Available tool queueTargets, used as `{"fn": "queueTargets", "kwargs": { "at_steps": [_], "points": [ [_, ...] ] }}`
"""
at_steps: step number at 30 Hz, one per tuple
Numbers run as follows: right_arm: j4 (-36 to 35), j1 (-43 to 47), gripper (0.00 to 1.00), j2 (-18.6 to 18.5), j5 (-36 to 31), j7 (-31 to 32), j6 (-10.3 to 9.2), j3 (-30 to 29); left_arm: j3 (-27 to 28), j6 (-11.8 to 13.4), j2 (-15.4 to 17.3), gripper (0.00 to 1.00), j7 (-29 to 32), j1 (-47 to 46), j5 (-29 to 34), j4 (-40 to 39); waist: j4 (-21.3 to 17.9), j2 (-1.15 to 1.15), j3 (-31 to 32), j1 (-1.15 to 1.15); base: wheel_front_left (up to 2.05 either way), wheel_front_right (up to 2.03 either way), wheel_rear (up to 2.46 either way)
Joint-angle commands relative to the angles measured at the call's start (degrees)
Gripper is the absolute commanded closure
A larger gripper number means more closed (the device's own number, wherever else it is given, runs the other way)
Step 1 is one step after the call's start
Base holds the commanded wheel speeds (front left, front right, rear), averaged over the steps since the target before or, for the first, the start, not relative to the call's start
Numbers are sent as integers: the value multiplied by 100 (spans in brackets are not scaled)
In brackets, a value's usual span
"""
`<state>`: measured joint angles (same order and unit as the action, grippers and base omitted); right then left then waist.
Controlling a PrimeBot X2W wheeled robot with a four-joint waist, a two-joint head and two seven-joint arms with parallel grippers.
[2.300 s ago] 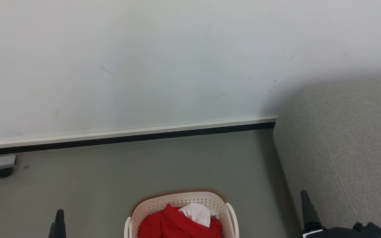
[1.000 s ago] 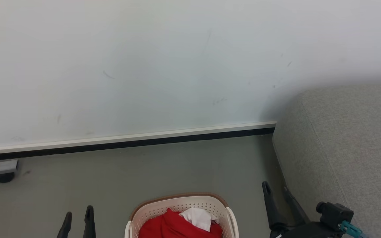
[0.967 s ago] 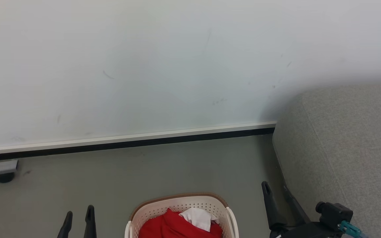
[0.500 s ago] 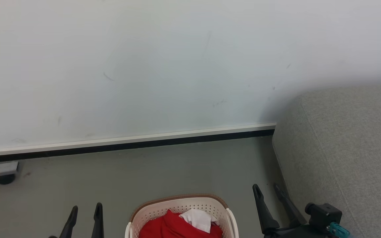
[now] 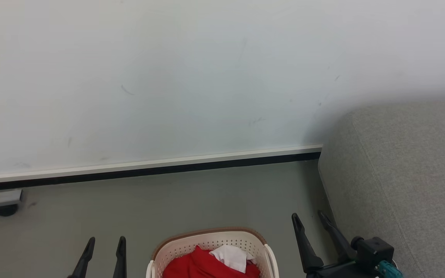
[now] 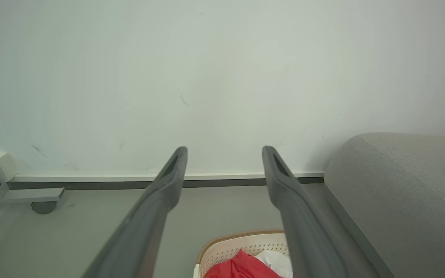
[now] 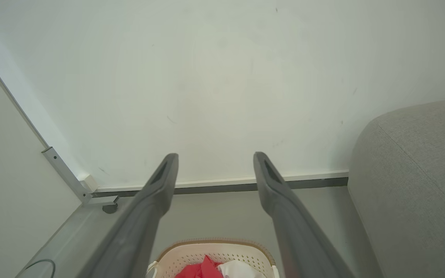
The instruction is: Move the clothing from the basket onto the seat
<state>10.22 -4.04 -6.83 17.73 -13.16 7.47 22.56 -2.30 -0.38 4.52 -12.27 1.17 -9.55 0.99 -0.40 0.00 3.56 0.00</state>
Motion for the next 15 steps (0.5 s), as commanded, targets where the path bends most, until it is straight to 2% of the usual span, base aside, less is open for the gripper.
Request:
{"fn": "queueTargets", "kwargs": {
  "at_steps": [1, 15],
  "points": [
    [-37, -3, 0, 7, -103, -46, 4, 14, -10, 24, 47, 0, -62, 48, 146, -55, 0, 0, 2, 0, 0, 0, 0],
    [-91, 2, 0, 30, -752, -166, 4, 49, -153, 144, 105, 0, -235, 86, 744, -144, 24, 0, 6, 0, 0, 0, 0]
  ]
}}
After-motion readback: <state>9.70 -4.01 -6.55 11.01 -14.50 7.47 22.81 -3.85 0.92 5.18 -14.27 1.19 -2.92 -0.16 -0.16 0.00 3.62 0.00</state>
